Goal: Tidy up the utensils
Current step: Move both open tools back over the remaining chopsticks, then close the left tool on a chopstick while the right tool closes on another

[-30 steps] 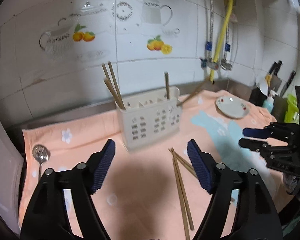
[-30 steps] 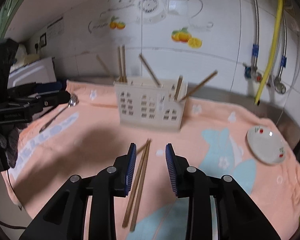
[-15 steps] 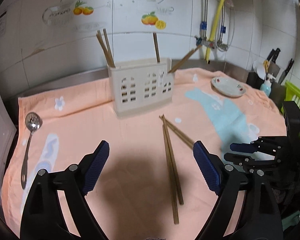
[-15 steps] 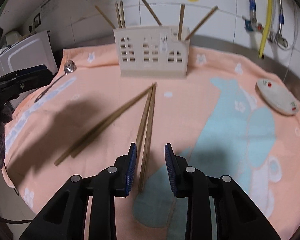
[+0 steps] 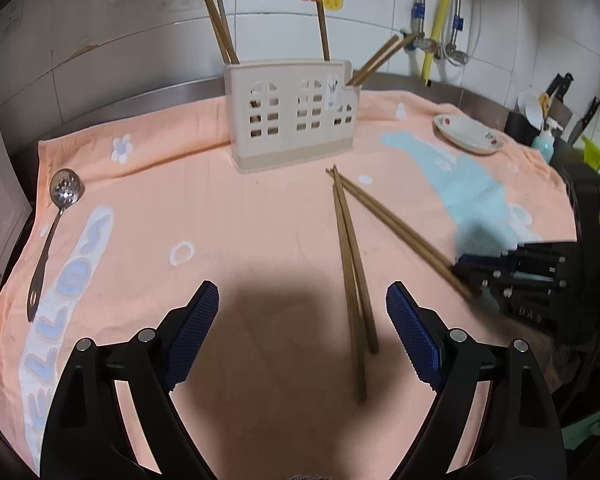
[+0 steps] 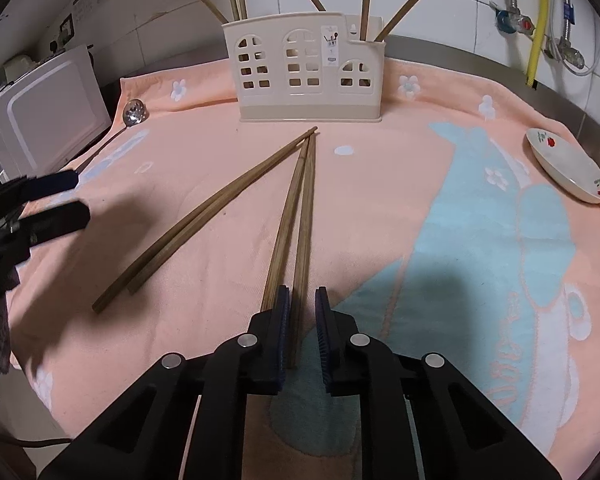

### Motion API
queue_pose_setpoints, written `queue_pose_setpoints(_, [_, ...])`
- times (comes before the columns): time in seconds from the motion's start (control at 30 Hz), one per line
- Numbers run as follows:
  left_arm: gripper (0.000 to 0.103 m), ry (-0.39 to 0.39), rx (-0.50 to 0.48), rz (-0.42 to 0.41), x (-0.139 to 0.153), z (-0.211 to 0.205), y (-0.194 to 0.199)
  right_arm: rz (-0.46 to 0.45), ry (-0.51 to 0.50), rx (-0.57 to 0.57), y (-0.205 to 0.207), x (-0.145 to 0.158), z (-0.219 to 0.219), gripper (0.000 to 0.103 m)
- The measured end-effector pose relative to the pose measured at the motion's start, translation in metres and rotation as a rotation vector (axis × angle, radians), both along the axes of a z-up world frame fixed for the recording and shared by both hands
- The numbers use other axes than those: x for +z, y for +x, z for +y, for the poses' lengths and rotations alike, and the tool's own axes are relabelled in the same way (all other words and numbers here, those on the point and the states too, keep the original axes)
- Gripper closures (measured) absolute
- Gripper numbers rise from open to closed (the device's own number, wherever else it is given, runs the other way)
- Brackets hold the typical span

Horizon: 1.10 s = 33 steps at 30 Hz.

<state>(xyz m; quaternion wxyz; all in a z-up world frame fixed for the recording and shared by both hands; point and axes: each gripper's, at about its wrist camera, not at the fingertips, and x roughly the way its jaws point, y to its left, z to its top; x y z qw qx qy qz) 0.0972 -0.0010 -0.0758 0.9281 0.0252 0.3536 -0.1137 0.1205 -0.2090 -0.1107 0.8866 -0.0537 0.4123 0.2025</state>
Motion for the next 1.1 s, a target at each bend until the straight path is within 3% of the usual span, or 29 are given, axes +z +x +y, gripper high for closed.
queue_pose_setpoints(0.3, [0.020, 0.037, -0.028, 0.047, -0.020, -0.012, -0.005, -0.009, -0.023, 0.000, 0.000, -0.003, 0.004, 0.093])
queue_pose_setpoints(0.67, [0.043, 0.054, -0.016, 0.093, -0.031, -0.016, 0.001, -0.008, -0.021, -0.003, 0.000, -0.003, 0.004, 0.093])
queue_pose_setpoints(1.1, [0.062, 0.030, 0.002, 0.122, -0.039, -0.018, 0.007, -0.007, -0.017, -0.008, -0.001, -0.004, 0.003, 0.093])
